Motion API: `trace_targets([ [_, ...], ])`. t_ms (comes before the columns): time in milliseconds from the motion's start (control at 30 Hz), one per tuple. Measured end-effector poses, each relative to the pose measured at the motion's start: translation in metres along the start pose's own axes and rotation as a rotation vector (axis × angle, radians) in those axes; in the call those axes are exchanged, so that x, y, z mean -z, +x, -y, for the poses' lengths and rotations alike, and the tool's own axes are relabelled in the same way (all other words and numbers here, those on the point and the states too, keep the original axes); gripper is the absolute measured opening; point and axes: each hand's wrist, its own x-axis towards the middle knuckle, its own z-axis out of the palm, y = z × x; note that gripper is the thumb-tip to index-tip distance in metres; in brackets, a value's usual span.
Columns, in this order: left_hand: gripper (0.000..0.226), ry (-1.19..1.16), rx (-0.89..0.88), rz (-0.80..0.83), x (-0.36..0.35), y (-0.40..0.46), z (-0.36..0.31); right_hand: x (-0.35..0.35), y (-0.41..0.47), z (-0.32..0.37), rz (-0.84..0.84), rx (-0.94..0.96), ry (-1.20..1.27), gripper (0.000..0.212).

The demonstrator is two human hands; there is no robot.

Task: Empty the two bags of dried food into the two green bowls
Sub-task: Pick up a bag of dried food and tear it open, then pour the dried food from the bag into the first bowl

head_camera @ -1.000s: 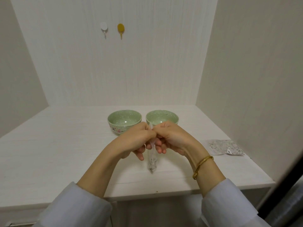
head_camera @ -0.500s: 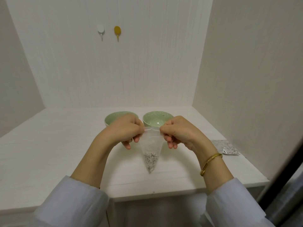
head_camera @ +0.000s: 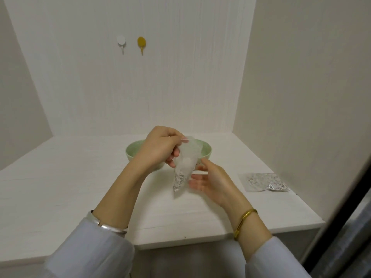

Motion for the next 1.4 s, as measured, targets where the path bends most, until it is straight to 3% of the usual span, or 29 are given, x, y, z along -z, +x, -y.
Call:
trace_targets([
  [133,0.026,-0.109,-0.024,0.047,-0.002,0.001,-0.007,-0.013,-0.001,-0.011,0.128,-0.175,0.435,0.045],
  [300,0.026,-0.130,-0.032,0.087,0.001,-0.001,-0.006,-0.020,0.004,-0.010,0.170,-0.120,0.632,0.033],
  [567,0.020,-0.214,0.001,0.191,0.001,0.002,0.001,-0.025,0.008,-0.010,0.019,-0.123,0.696,0.022],
  [667,0.030,-0.419,0.180,0.142,-0.001,0.011,0.013,-0.017,0.015,-0.011,-0.067,-0.121,0.790,0.016],
  [867,0.014,-0.777,0.547,-0.015,-0.021,0.031,0.059,-0.001,0.020,-0.008,-0.185,-0.079,0.927,0.014],
  [933,0.030,-0.855,0.609,-0.034,-0.031,0.035,0.068,0.002,0.019,-0.004,-0.200,-0.073,0.936,0.015],
  [1000,0.053,-0.871,0.624,-0.110,-0.041,0.042,0.075,0.005,0.018,-0.002,-0.208,-0.071,0.946,0.016],
  [1067,0.060,-0.900,0.601,-0.134,-0.049,0.050,0.079,0.007,0.017,0.001,-0.214,-0.069,0.960,0.016],
  [1233,0.055,-1.018,0.621,-0.026,-0.061,0.066,0.091,0.014,0.022,-0.002,-0.233,-0.079,0.964,0.015],
  [1400,0.053,-1.015,0.639,-0.051,-0.061,0.070,0.092,0.018,0.024,-0.002,-0.244,-0.077,0.964,0.015],
])
